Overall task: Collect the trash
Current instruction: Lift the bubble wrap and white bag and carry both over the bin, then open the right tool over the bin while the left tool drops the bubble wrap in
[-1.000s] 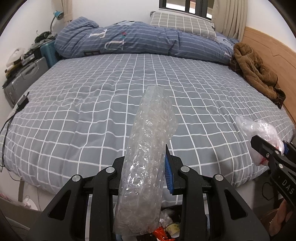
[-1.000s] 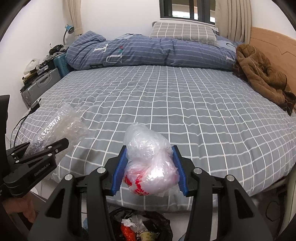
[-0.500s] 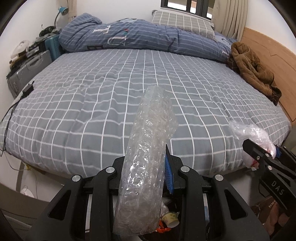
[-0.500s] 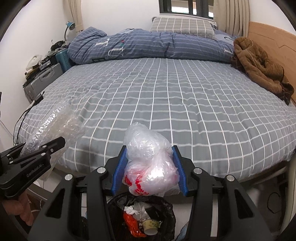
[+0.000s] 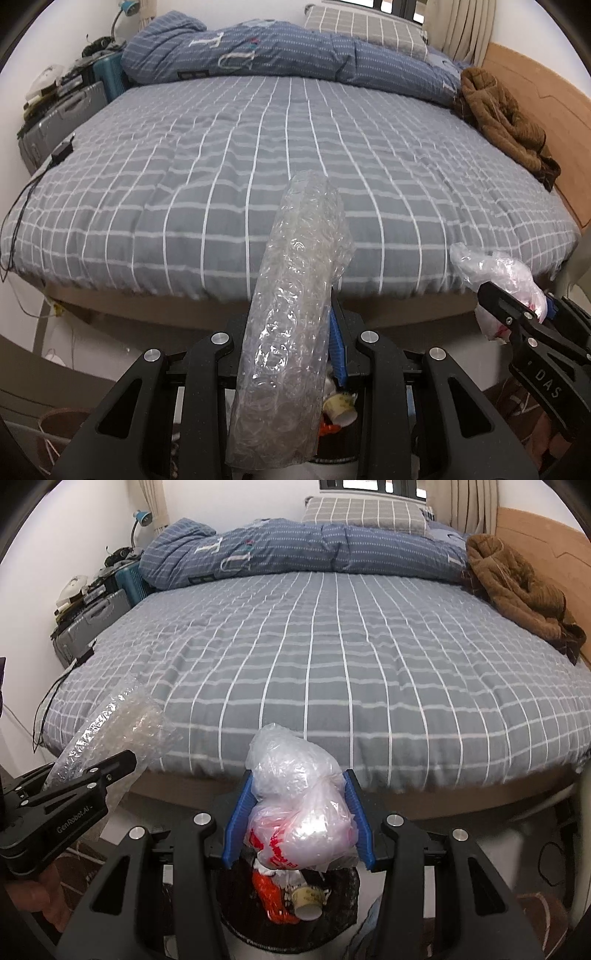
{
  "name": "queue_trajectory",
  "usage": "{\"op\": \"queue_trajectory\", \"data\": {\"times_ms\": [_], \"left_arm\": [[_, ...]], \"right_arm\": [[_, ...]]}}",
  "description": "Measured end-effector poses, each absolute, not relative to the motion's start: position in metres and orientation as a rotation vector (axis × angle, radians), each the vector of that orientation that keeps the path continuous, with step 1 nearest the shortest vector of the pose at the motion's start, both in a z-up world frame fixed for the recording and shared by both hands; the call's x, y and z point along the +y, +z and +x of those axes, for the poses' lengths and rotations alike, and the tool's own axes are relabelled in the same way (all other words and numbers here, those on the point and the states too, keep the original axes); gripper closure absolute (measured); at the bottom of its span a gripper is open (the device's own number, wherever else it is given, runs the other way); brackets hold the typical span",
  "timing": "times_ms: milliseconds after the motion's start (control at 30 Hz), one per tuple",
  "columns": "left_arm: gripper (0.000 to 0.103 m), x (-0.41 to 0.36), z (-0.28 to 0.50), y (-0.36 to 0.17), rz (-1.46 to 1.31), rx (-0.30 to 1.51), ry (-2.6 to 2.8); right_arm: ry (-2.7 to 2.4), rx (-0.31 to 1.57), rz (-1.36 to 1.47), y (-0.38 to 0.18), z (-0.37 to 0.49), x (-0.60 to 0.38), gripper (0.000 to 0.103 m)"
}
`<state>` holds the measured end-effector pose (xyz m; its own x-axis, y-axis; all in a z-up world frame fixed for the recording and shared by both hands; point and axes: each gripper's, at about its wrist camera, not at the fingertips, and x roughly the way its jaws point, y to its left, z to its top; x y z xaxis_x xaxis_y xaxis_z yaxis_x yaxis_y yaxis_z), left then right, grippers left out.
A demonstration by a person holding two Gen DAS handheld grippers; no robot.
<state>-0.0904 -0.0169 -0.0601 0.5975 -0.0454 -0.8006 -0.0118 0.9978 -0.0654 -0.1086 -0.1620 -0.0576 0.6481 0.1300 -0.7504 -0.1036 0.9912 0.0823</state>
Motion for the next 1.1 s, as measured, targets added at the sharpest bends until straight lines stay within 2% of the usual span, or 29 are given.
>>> {"op": "queue_trajectory", "data": {"times_ms": [333,767,967,1100], "left_arm": [[0.073,-0.014,-0.113,-0.1,-0.059,1.022,-0.011],[0.073,-0.002,-0.107,-0.16,-0.079,1.124,-0.005],[0.073,0.01,-0.11,-0.172,-0.09,1.146,0.015],[0.073,0.016,-0.113,-0.177,-0.094,1.151,0.025]], "right_arm": [[0.114,0.951,0.022,-0.096,-0.125,-0.163,0.057],[0.113,1.12,-0.006,-0.173,-0.112,-0.151,0.057],[0.131,1.143,-0.013,-0.185,-0.109,-0.14,0.056],[0.139,1.136,-0.027,-0.188,-0.11,-0.13,0.051]]}}
